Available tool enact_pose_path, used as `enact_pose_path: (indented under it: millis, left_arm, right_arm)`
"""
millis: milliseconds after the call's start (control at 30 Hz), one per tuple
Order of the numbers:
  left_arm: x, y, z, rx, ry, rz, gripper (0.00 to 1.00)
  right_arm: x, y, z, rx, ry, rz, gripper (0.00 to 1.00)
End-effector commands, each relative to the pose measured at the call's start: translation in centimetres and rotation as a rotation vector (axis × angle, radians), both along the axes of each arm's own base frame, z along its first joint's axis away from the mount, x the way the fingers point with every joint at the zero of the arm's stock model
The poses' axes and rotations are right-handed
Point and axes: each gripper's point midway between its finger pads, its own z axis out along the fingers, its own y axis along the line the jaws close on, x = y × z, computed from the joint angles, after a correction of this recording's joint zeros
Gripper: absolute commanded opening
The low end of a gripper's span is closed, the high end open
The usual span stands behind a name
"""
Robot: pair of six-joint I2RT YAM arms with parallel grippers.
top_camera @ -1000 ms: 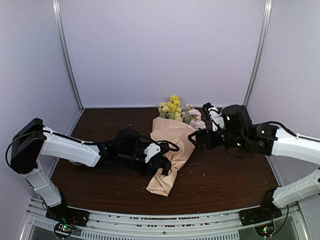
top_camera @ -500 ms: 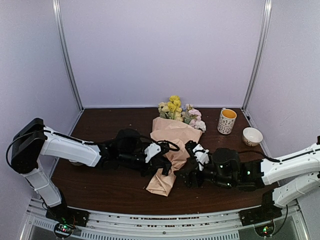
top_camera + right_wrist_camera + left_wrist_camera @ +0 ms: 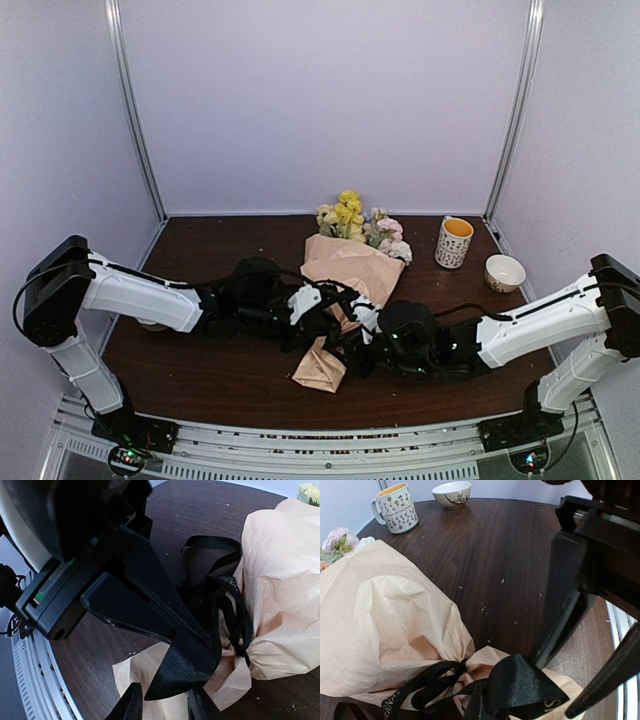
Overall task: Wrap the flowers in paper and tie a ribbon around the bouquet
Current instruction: Cross the half-tied ribbon over the folded bouquet.
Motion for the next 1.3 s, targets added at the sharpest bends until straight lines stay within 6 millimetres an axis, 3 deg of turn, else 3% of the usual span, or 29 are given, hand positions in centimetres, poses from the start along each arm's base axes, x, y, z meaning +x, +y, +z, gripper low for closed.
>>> enact_pose_path:
  millis: [0, 133, 233, 267, 467, 500, 533, 600, 800, 967, 1033, 1133, 1233, 1267]
  left_arm:
    - [0.4, -0.9, 1.2, -0.037, -0.023, -0.008, 0.00]
    - [0.5, -1.0, 1.2, -0.040, -0.021, -0.008, 0.00]
    - [0.5, -1.0, 1.2, -0.038, -0.016, -0.006, 0.00]
    - [0.5, -1.0, 1.2, -0.038, -0.016, -0.006, 0.00]
    - [0.8, -0.7, 1.0, -0.028, -0.012, 0.011, 0.00]
    - [1.0, -0.6, 0.9, -0.019, -0.012, 0.019, 0.06]
    - [1.3, -0.4, 0.9, -0.010, -0.012, 0.034, 0.21]
    - [1.8, 0.2, 1.1, 0.015, -0.019, 0.065, 0.41]
    - [2.0, 2.3, 2.0, 0.082, -0.055, 0.104, 0.74]
    - [1.4, 3.8, 3.6, 0.101, -0.052, 0.088, 0.89]
    - [2.0, 4.7, 5.0, 0.054, -0.035, 0.109, 0.90]
    - [6.3, 7.8, 6.3, -0.006, 0.065, 0.305, 0.82]
    - [11.9, 12.6, 5.1, 0.019, 0.217, 0.594, 0.56]
    - [13.3, 14.1, 3.2, 0.088, 0.255, 0.673, 0.52]
  right_arm:
    - [0.6, -0.3, -0.6, -0.016, 0.038, -0.050, 0.28]
    - [1.0, -0.4, -1.2, -0.017, 0.075, -0.067, 0.13]
    - [1.3, -0.8, -1.5, -0.011, 0.096, -0.092, 0.09]
    - [1.4, -0.9, -1.6, -0.007, 0.105, -0.098, 0.00]
    - [1.6, -1.5, -1.5, 0.022, 0.119, -0.125, 0.00]
    - [1.7, -1.5, -1.2, 0.028, 0.116, -0.125, 0.00]
    - [1.7, -1.6, -0.9, 0.031, 0.113, -0.123, 0.00]
    - [1.8, -1.8, -0.2, 0.037, 0.105, -0.126, 0.00]
    - [2.7, -2.9, 0.7, 0.046, 0.106, -0.151, 0.00]
    - [3.2, -2.9, 1.0, 0.046, 0.110, -0.146, 0.00]
    - [3.3, -2.8, 0.9, 0.039, 0.112, -0.139, 0.00]
    - [3.2, -2.5, 0.9, 0.031, 0.116, -0.128, 0.00]
    - [3.2, -2.4, 1.0, 0.036, 0.116, -0.125, 0.00]
    - [3.2, -2.4, 1.0, 0.036, 0.116, -0.125, 0.00]
